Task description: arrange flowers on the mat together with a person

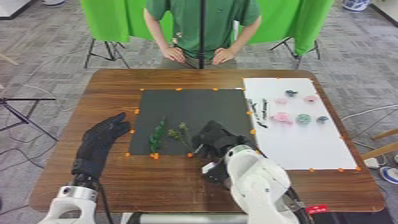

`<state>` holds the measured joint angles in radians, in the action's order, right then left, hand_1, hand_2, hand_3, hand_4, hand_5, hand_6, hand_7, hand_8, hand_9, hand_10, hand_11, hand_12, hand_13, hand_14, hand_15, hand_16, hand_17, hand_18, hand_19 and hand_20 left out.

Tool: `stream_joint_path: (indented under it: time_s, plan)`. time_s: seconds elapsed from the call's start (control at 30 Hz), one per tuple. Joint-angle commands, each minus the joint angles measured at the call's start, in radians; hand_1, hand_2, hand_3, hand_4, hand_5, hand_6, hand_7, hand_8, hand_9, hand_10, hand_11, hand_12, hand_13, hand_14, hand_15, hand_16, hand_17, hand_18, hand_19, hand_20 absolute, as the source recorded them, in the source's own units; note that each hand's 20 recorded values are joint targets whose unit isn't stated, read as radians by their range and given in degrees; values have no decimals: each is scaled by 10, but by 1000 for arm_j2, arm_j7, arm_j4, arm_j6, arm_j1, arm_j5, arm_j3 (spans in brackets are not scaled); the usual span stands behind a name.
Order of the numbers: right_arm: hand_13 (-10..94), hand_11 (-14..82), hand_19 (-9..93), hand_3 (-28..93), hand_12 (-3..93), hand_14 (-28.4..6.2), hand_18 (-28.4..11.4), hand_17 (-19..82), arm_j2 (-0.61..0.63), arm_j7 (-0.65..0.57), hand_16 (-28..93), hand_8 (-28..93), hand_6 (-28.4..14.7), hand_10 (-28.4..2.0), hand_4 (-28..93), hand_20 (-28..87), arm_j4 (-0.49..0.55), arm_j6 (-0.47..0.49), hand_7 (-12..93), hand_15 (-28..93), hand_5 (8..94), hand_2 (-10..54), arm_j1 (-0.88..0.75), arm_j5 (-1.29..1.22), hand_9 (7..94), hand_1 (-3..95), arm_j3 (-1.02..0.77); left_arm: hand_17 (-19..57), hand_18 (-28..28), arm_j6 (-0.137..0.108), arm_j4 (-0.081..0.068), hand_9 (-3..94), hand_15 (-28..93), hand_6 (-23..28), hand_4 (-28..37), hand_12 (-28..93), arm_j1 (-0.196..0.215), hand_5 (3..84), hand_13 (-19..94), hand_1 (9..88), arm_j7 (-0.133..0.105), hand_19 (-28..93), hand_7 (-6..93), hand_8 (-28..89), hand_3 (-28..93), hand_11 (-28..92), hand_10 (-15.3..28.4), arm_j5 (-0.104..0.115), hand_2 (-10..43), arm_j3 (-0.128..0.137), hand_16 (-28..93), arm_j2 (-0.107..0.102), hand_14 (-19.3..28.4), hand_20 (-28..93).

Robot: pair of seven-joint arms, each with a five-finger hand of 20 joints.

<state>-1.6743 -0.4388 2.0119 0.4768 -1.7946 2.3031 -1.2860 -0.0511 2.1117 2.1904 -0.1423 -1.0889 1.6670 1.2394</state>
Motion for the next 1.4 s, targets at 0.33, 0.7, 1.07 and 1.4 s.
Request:
stream_joint_path:
  time_s: [0.33, 0.7, 1.07, 1.4]
  plan:
    - [787, 186, 771, 703, 198, -123, -146, 503, 125, 550, 252, -94, -8, -156, -115, 204, 84, -268, 157, 312, 733, 59, -154, -707, 818, 259, -349, 32, 126, 21, -11, 437, 161, 43, -153, 156, 0, 444, 329, 301, -28, 84, 147, -58, 619, 204, 134, -1, -41, -5, 42, 21, 170, 160]
    - [284, 35, -1, 810, 97, -112, -120, 170, 113, 739, 95, -87, 1, -146, -173, 246, 41, -314, 80, 69, 387, 27, -317, -974, 402, 33, -470, 40, 123, 46, -13, 442, 148, 41, -153, 154, -13, 444, 335, 298, -45, 79, 150, -60, 624, 204, 134, -17, -45, -9, 36, 23, 169, 157]
    - [281, 37, 3, 813, 85, -101, -108, 167, 89, 754, 62, -90, -7, -146, -184, 222, 46, -331, 81, 79, 381, 29, -345, -989, 397, 23, -452, 40, 121, 46, -17, 442, 143, 40, -155, 154, -21, 444, 335, 298, -46, 76, 151, -60, 625, 202, 133, -18, -46, -20, 41, 22, 168, 158]
    - [300, 44, 9, 828, 85, -104, -111, 180, 93, 766, 49, -94, -9, -147, -182, 223, 36, -340, 92, 96, 401, 28, -334, -1010, 420, 28, -445, 39, 122, 60, -30, 443, 147, 41, -156, 155, -44, 445, 335, 300, -42, 77, 151, -60, 625, 204, 133, -17, -44, -26, 43, 20, 168, 159]
